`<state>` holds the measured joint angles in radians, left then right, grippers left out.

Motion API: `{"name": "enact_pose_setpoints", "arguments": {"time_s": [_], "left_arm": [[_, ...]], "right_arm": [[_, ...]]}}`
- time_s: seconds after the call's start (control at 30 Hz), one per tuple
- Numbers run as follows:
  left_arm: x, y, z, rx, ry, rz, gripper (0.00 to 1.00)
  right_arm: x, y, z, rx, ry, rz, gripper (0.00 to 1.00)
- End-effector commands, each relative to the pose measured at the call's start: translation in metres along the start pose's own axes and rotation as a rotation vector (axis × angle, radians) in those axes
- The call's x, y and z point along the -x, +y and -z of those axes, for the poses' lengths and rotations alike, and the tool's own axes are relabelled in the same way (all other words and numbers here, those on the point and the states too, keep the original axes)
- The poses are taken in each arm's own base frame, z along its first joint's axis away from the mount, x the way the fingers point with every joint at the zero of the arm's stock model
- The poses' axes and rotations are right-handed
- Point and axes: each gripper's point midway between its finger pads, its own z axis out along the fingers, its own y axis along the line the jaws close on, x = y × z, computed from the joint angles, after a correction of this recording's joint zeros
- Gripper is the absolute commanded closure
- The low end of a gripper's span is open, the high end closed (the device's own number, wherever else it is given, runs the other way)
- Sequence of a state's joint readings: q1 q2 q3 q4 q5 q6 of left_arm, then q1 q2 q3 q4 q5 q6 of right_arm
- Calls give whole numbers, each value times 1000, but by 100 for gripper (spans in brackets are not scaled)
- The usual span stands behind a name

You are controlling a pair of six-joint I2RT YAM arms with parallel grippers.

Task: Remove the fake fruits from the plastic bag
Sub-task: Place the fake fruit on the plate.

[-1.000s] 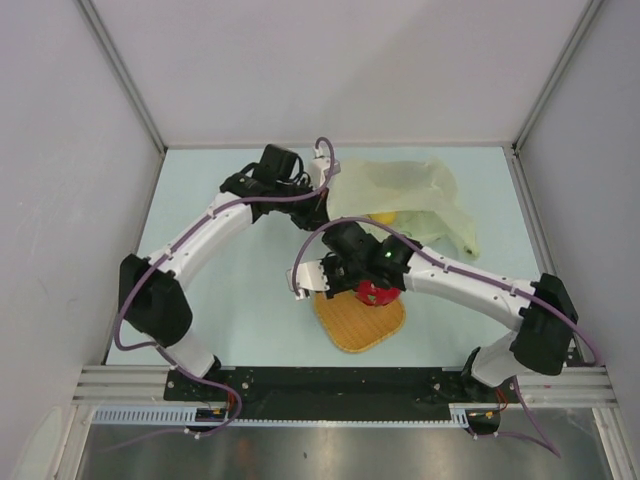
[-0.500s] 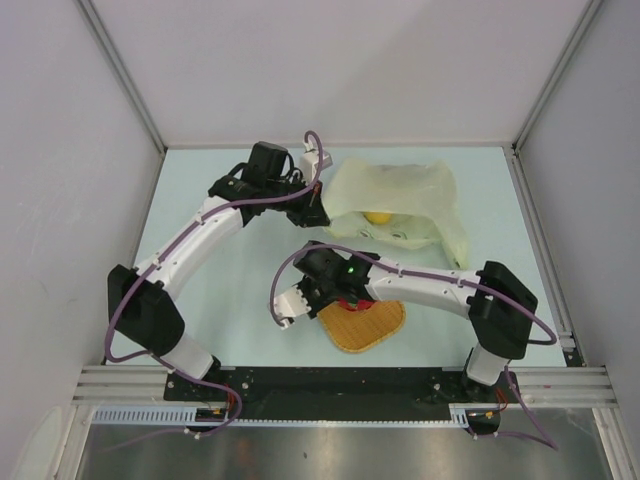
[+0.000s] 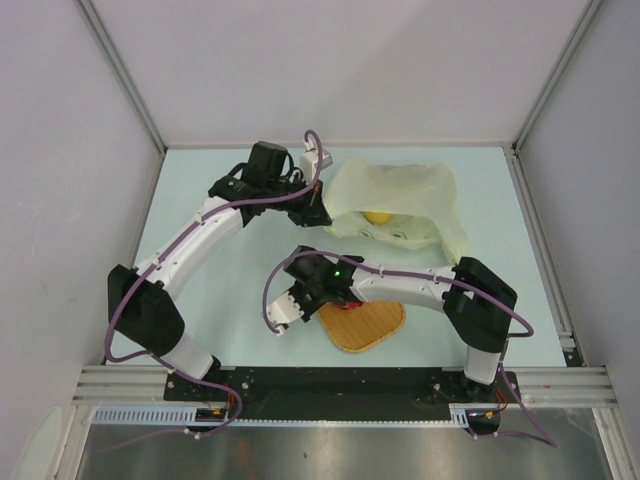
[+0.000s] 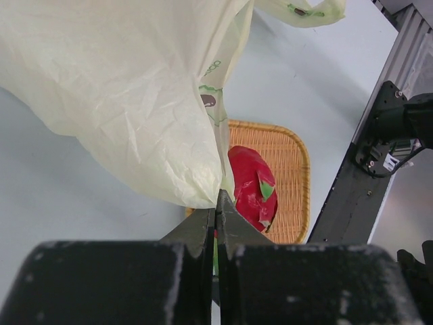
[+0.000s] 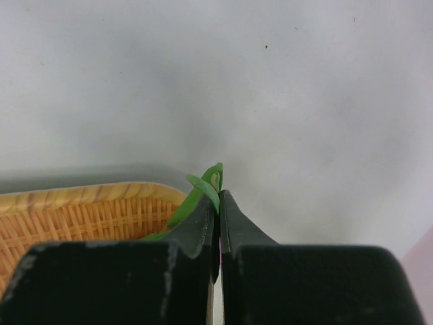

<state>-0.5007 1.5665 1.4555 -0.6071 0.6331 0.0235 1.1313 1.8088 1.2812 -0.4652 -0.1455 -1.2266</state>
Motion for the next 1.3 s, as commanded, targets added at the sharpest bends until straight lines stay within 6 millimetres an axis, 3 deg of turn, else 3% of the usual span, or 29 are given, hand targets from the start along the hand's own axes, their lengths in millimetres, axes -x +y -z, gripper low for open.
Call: {"name": "enact_pose_setpoints", "arguments": {"time_s": [0.0, 0.2, 0.53, 0.57, 0.6, 0.67, 0.7, 0.73, 0.87, 0.9, 0.93, 1.0, 1.03, 1.07, 1.2, 1.27], "left_arm": [[12, -14, 12, -32, -53, -20, 100], [11, -15, 12, -40, -51, -18, 99], [13, -15, 9, -52, -50, -18, 100], [15, -17, 10, -55, -54, -22, 100], [15, -17, 10, -58, -51, -19, 100], [19, -19, 11, -64, -57, -24, 100], [20, -18, 11, -64, -56, -23, 100], [21, -19, 12, -64, -58, -25, 100], [38, -14, 14, -24, -88, -14, 98], [43, -14, 15, -19, -95, -17, 98], [43, -11, 12, -13, -85, -7, 98], [55, -13, 14, -18, -102, -20, 98], [57, -12, 13, -19, -102, -18, 98], [61, -11, 12, -23, -102, -16, 98], [61, -9, 7, -31, -93, -1, 100], [58, -11, 6, -43, -83, 5, 100]], "right_arm": [[14, -24, -4, -56, -29, 33, 99], [17, -26, -6, -68, -39, 9, 74], [18, -31, -7, -91, -50, -34, 64], [19, -34, -5, -110, -54, -69, 45], [24, -46, -3, -161, -76, -103, 41], [32, -56, 4, -210, -112, -202, 20], [37, -58, 11, -214, -132, -222, 18], [45, -58, 16, -205, -161, -236, 1], [61, -63, 50, -223, -217, -334, 0], [55, -61, 58, -220, -206, -375, 1], [57, -67, 81, -255, -226, -390, 0], [52, -63, 106, -259, -236, -479, 1], [52, -67, 134, -297, -265, -511, 0], [49, -65, 145, -306, -264, -553, 0], [31, -32, 191, -285, -215, -673, 0], [17, -30, 216, -328, -217, -747, 1]]}}
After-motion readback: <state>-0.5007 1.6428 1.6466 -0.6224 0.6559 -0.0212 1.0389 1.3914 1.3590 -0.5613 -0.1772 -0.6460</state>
